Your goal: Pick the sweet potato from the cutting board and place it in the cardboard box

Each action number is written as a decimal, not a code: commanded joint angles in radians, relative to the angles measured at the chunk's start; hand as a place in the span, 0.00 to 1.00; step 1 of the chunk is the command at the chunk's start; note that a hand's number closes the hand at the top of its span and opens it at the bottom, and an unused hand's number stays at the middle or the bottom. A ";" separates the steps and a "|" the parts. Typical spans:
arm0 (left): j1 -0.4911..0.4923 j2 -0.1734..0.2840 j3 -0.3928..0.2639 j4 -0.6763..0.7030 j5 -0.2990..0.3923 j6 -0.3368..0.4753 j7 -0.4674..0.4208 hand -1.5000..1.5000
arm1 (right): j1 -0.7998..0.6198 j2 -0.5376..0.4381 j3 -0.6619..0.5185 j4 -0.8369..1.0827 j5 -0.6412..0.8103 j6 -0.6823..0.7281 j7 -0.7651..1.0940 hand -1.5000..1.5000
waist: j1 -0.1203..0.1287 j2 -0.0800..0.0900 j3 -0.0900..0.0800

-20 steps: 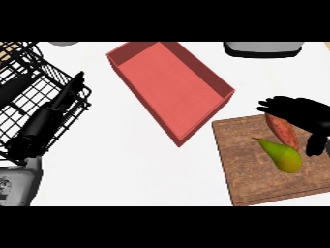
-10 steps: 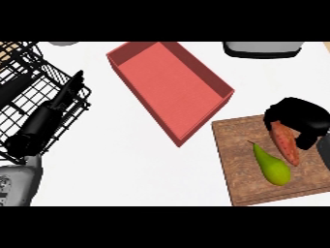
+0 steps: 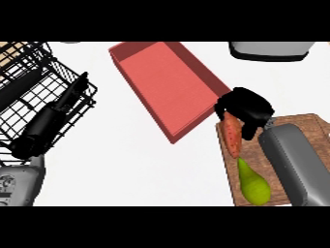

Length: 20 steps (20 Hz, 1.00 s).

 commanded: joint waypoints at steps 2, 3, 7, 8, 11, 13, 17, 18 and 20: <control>-0.038 -0.013 -0.037 -0.003 -0.006 -0.020 -0.002 0.50 | -0.107 0.227 0.022 -0.005 -0.018 0.019 0.303 1.00 | 0.096 0.018 0.004; -0.051 -0.019 -0.040 0.005 0.002 -0.027 0.002 0.50 | -0.129 0.228 0.028 -0.031 -0.028 0.019 0.348 1.00 | 0.098 0.016 0.004; -0.065 -0.023 -0.063 0.004 0.000 -0.046 -0.003 0.50 | -0.260 0.234 0.095 -0.055 -0.010 0.005 0.572 1.00 | 0.153 0.011 0.002; -0.069 -0.042 -0.081 0.019 -0.012 -0.036 0.002 0.50 | -0.297 0.235 0.120 -0.064 -0.023 -0.003 0.628 1.00 | 0.149 0.013 0.002; -0.089 -0.053 -0.093 0.030 -0.009 -0.045 0.004 0.50 | -0.390 0.236 0.143 -0.053 -0.085 -0.029 0.799 1.00 | 0.170 0.021 0.003; -0.107 -0.069 -0.095 0.030 -0.009 -0.034 0.018 0.50 | -0.463 0.237 0.125 -0.050 -0.103 -0.066 0.923 1.00 | 0.164 0.019 0.003; -0.129 -0.058 -0.086 0.052 -0.021 -0.030 0.021 0.50 | -0.542 0.238 0.104 -0.045 -0.152 -0.178 1.178 1.00 | 0.143 0.022 0.003; -0.123 -0.065 -0.094 0.046 -0.020 -0.031 0.034 0.50 | -0.577 0.238 0.102 -0.043 -0.169 -0.184 1.246 1.00 | 0.147 0.017 0.003; -0.141 -0.052 -0.084 0.047 -0.022 -0.035 0.026 0.50 | -0.627 0.238 0.127 -0.014 -0.159 -0.234 1.369 1.00 | 0.143 0.016 0.001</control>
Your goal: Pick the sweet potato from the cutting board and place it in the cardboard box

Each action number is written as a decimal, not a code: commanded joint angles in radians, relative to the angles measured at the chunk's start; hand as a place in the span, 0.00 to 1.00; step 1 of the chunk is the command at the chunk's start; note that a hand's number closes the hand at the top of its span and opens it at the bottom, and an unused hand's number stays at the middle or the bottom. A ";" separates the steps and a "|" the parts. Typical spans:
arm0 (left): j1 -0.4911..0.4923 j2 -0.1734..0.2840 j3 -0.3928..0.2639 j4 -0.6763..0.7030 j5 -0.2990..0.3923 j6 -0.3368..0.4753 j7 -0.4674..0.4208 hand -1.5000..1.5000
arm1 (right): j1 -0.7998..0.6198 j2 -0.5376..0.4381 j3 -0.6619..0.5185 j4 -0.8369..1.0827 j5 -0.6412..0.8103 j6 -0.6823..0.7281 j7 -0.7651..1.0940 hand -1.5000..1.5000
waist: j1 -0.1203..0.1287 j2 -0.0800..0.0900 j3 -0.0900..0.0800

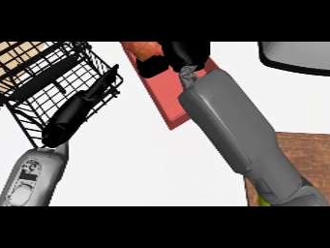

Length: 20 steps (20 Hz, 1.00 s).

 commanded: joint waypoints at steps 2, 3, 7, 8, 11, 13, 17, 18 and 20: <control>-0.031 -0.001 0.015 0.016 -0.012 0.021 0.010 0.50 | -0.149 0.003 0.017 0.094 -0.020 -0.122 0.301 1.00 | -0.021 0.008 -0.001; 0.001 0.007 0.021 0.022 0.002 0.006 -0.020 0.50 | -0.165 0.003 0.022 0.126 -0.008 -0.153 0.348 1.00 | -0.015 0.010 -0.002; -0.007 0.002 0.036 0.013 -0.003 0.029 0.007 0.50 | -0.259 0.003 0.049 0.241 -0.071 -0.232 0.449 1.00 | -0.056 0.006 0.000; -0.032 0.025 0.059 0.028 0.013 0.009 0.013 0.50 | -0.296 0.003 0.061 0.279 -0.075 -0.227 0.475 1.00 | -0.059 0.007 0.000; 0.037 0.037 0.057 -0.005 -0.002 0.017 -0.016 0.50 | -0.376 0.003 0.025 0.413 -0.073 -0.187 0.425 1.00 | -0.086 0.003 0.001; 0.033 0.045 0.076 -0.012 0.009 0.016 0.005 0.50 | -0.356 0.003 0.018 0.477 -0.115 -0.194 0.366 1.00 | -0.102 0.002 0.002; 0.026 0.018 0.068 0.022 -0.001 0.035 -0.013 0.50 | -0.357 0.003 -0.043 0.571 -0.237 -0.060 0.324 1.00 | -0.108 0.007 0.002; 0.063 0.019 0.057 -0.006 -0.014 0.041 -0.012 0.50 | -0.342 -0.004 -0.085 0.609 -0.239 -0.066 0.276 1.00 | -0.112 0.008 0.003; 0.049 -0.003 0.046 -0.009 -0.017 0.052 0.009 0.50 | -0.388 0.003 -0.088 0.634 -0.285 0.016 0.292 1.00 | -0.121 0.002 0.003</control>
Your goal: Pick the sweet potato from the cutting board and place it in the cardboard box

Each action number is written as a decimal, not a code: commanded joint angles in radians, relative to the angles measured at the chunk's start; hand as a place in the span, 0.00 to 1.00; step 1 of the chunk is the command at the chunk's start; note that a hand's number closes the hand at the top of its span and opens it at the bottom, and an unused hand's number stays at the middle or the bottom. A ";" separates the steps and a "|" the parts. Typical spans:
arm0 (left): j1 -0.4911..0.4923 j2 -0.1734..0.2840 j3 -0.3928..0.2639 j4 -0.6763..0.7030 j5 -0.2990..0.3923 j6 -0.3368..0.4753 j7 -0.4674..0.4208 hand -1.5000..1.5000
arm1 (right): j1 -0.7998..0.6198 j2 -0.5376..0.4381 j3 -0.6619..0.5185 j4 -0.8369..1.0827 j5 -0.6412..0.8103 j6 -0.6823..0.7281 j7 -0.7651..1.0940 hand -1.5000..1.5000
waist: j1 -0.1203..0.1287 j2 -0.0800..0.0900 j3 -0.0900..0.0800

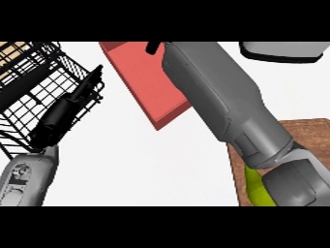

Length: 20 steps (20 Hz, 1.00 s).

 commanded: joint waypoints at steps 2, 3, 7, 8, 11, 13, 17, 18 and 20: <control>0.036 -0.017 -0.011 -0.014 -0.022 0.024 0.001 0.50 | -0.027 0.001 -0.070 0.109 -0.099 0.096 -0.065 1.00 | -0.023 -0.005 0.001; -0.013 0.029 0.049 0.009 0.021 -0.010 0.001 0.50 | -0.004 -0.007 -0.085 0.128 -0.095 0.110 -0.122 1.00 | -0.037 -0.004 0.001; 0.070 0.030 0.033 -0.040 0.004 -0.005 -0.034 0.50 | 0.069 -0.036 -0.087 0.200 -0.107 0.181 -0.185 1.00 | -0.040 -0.007 0.002; 0.076 0.036 0.033 -0.055 0.017 -0.025 -0.010 0.50 | -0.018 -0.010 -0.123 0.220 -0.134 0.221 -0.129 1.00 | -0.027 -0.006 0.001; 0.046 0.043 0.058 -0.026 0.014 -0.012 -0.011 0.50 | 0.048 -0.055 -0.148 0.207 -0.172 0.265 -0.314 0.00 | -0.046 -0.005 0.002; 0.049 0.009 0.027 -0.105 0.021 -0.007 0.070 0.50 | -0.005 -0.021 -0.156 0.189 -0.178 0.274 -0.316 0.00 | -0.043 -0.011 0.002; 0.067 0.017 0.042 -0.058 0.010 0.000 0.017 0.50 | 0.079 -0.033 -0.189 0.084 -0.205 0.092 -0.491 0.00 | -0.061 -0.015 0.003; 0.069 0.026 0.049 -0.039 0.008 -0.004 -0.011 0.50 | 0.074 -0.026 -0.218 0.060 -0.223 0.005 -0.509 0.00 | -0.052 -0.008 0.003; 0.084 0.020 0.049 -0.041 0.016 -0.004 -0.011 0.50 | 0.068 -0.033 -0.333 -0.022 -0.321 -0.124 -0.545 0.00 | -0.051 -0.008 0.006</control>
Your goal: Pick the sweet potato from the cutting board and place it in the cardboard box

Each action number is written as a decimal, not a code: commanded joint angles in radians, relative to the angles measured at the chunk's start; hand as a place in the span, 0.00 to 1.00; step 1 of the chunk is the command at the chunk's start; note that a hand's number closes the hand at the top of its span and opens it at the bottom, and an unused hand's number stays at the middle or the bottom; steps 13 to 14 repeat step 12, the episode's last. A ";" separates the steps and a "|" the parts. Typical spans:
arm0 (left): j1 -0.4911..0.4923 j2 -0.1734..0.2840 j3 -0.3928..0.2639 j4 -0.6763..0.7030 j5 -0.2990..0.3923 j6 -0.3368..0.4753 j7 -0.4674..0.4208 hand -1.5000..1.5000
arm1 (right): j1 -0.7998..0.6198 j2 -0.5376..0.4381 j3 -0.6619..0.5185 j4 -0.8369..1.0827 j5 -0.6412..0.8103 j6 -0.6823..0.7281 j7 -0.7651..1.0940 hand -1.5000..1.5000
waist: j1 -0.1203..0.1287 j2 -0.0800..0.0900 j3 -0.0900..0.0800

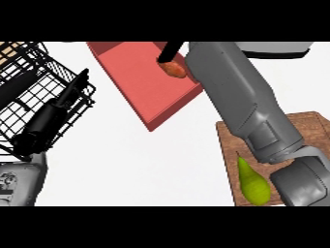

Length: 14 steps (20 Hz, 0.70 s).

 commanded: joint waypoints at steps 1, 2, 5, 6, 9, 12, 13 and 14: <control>0.019 -0.008 -0.007 -0.001 -0.007 0.006 -0.009 0.50 | 0.013 0.004 -0.159 -0.128 -0.134 -0.221 -0.097 0.00 | -0.005 -0.001 0.003; 0.005 0.000 -0.003 0.006 -0.004 -0.002 -0.016 0.50 | 0.029 0.012 -0.194 -0.145 -0.161 -0.275 -0.118 0.00 | -0.008 0.003 0.003; -0.007 -0.007 0.001 0.005 -0.004 0.008 -0.006 0.50 | 0.091 0.033 -0.276 -0.190 -0.256 -0.394 -0.178 0.00 | -0.005 -0.001 0.002; 0.015 0.016 0.012 -0.036 0.014 -0.016 0.010 0.50 | 0.084 0.030 -0.314 -0.184 -0.269 -0.398 -0.173 0.00 | 0.005 -0.004 0.001; 0.000 -0.020 -0.004 0.001 -0.003 0.010 0.002 0.50 | 0.167 0.028 -0.351 -0.189 -0.315 -0.439 -0.304 0.00 | -0.010 -0.001 0.000; 0.016 0.008 0.013 -0.029 0.011 -0.016 0.017 0.50 | 0.188 -0.028 -0.380 -0.196 -0.346 -0.421 -0.352 0.00 | -0.012 -0.006 -0.001; 0.016 0.008 0.013 -0.029 0.011 -0.016 0.017 0.50 | 0.188 -0.028 -0.380 -0.196 -0.346 -0.421 -0.352 0.00 | -0.012 -0.006 -0.001; 0.016 0.008 0.013 -0.029 0.011 -0.016 0.017 0.50 | 0.188 -0.028 -0.380 -0.196 -0.346 -0.421 -0.352 0.00 | -0.012 -0.006 -0.001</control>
